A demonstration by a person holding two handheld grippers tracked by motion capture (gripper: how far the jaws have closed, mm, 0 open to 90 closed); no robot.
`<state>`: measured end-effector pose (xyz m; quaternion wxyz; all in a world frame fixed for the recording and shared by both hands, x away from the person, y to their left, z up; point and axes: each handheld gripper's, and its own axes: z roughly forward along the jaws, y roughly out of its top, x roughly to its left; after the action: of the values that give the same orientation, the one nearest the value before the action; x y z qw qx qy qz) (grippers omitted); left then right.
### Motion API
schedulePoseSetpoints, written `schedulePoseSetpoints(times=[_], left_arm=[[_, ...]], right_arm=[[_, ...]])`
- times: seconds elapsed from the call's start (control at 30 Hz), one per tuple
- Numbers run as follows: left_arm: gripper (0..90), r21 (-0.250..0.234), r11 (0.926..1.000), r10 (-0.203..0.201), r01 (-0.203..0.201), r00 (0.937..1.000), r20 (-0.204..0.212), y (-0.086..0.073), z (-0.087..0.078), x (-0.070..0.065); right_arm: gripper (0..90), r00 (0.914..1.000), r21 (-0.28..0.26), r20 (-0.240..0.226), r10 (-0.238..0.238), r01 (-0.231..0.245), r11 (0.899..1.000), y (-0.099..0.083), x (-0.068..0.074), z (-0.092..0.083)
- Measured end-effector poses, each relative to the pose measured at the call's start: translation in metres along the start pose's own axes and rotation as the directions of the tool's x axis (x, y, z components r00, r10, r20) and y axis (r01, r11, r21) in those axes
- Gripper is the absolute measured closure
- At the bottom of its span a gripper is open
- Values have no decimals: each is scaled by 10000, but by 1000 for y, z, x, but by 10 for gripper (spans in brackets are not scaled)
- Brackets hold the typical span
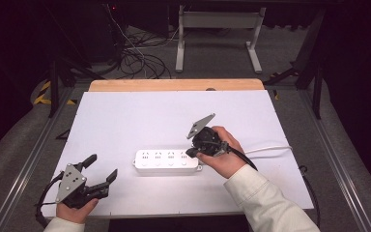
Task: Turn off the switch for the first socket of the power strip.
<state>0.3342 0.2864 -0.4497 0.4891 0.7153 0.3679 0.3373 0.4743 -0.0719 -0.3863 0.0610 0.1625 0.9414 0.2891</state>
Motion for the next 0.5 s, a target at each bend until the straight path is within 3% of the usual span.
schedulePoseSetpoints(times=[0.5], left_arm=[[194, 119, 9999, -33, 32, 9999, 95, -1, 1, 0]], right_arm=[[900, 9996, 953, -254, 122, -97, 9954, 5, -4, 23]])
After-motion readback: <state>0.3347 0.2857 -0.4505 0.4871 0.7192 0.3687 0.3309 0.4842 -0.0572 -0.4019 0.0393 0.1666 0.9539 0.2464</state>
